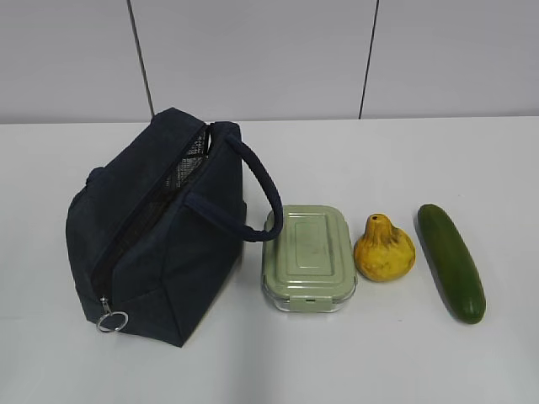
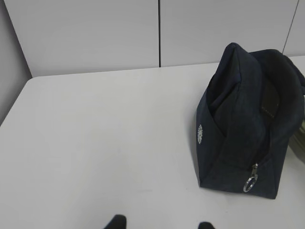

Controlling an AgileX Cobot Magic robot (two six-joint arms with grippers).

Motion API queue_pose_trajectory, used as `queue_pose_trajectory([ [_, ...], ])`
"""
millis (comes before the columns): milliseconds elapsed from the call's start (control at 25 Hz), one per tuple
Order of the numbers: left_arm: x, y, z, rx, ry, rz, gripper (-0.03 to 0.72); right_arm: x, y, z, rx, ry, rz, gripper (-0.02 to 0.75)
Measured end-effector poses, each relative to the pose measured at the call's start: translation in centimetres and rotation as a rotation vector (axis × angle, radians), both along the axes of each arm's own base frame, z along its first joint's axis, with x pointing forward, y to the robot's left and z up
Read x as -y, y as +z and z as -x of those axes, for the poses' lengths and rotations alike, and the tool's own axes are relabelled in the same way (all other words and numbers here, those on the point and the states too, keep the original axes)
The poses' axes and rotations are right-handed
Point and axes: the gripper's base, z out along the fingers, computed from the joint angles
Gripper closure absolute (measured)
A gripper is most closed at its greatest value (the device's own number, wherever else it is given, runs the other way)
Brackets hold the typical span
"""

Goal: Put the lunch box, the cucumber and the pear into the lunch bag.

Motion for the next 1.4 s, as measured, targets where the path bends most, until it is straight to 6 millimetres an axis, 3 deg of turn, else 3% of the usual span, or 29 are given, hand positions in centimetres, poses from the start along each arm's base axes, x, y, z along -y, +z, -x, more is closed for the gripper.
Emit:
queue_pose_trajectory([
  [1080,0.12,0.00,0.01,-0.001,-0.010,0.012,0.412,0.00,0.00,0.00,0.000,0.000,0.000,0.223],
  [1400,0.40,0.03,0.05,-0.004,-0.086,0.049,0.428,-0.16,0.08,0.00,0.007,0.011,-0.016,0.223],
])
